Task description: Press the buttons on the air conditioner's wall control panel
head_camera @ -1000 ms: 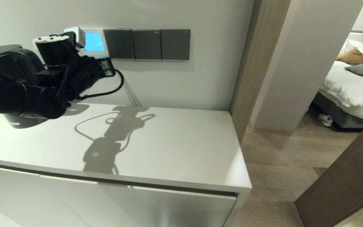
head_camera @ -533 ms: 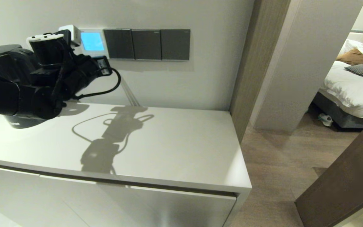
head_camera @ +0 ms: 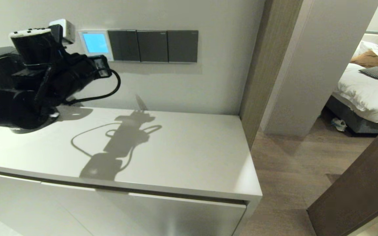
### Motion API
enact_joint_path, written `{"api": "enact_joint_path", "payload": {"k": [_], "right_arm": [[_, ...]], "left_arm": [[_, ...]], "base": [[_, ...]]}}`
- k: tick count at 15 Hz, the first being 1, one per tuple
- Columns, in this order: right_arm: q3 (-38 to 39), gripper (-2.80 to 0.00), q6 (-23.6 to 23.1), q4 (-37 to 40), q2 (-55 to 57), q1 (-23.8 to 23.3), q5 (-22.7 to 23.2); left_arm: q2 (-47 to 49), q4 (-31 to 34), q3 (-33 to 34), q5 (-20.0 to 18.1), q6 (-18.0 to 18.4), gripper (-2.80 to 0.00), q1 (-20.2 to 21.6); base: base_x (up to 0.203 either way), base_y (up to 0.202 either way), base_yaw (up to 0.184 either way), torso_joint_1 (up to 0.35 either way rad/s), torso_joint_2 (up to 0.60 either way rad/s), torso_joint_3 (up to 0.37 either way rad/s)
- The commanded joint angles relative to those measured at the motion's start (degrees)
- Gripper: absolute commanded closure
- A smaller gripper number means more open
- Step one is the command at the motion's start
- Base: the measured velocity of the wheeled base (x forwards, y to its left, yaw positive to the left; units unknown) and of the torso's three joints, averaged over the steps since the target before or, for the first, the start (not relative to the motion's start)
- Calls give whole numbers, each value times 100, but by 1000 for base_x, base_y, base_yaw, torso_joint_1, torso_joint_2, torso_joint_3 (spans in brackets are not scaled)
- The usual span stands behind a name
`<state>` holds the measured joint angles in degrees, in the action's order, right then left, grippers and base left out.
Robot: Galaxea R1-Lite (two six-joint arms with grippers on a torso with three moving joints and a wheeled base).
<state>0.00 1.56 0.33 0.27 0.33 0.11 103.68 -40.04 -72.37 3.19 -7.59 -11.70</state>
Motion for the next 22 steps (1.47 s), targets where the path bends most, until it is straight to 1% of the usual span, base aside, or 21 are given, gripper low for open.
{"api": "enact_joint_path", "payload": {"k": [1, 5, 8, 11, 13, 14, 16, 18, 19, 22], "right_arm": [[9, 0, 2, 2, 8, 2, 7], [9, 0, 2, 2, 8, 2, 4], [9, 0, 2, 2, 8, 2, 0], [9, 0, 2, 2, 8, 2, 6], [9, 0, 2, 2, 8, 2, 4], [9, 0, 2, 2, 8, 2, 5], [9, 0, 2, 2, 8, 2, 7], [9, 0, 2, 2, 8, 2, 7], [9, 0, 2, 2, 8, 2, 7], [9, 0, 2, 2, 8, 2, 7]], "left_arm": [[-973, 15, 469, 6, 10, 0, -52], [-2231, 78, 1452, 23, 259, 0, -62], [-3518, 392, 2142, 23, 380, 0, -12], [-5126, 1141, 2897, 40, 429, 0, 4], [-6209, 1865, 3425, 162, 444, 0, 15], [-6640, 2210, 3726, 297, 447, 0, 18], [-7194, 2630, 4519, 669, 430, 0, 25], [-7609, 2777, 4992, 1164, 423, 0, 27], [-7739, 2835, 5181, 1325, 419, 0, 25], [-7804, 2793, 5647, 1903, 386, 0, 28]], "base": [[0, 0, 0, 0, 0, 0], [0, 0, 0, 0, 0, 0], [0, 0, 0, 0, 0, 0], [0, 0, 0, 0, 0, 0], [0, 0, 0, 0, 0, 0], [0, 0, 0, 0, 0, 0], [0, 0, 0, 0, 0, 0], [0, 0, 0, 0, 0, 0], [0, 0, 0, 0, 0, 0], [0, 0, 0, 0, 0, 0]]}}
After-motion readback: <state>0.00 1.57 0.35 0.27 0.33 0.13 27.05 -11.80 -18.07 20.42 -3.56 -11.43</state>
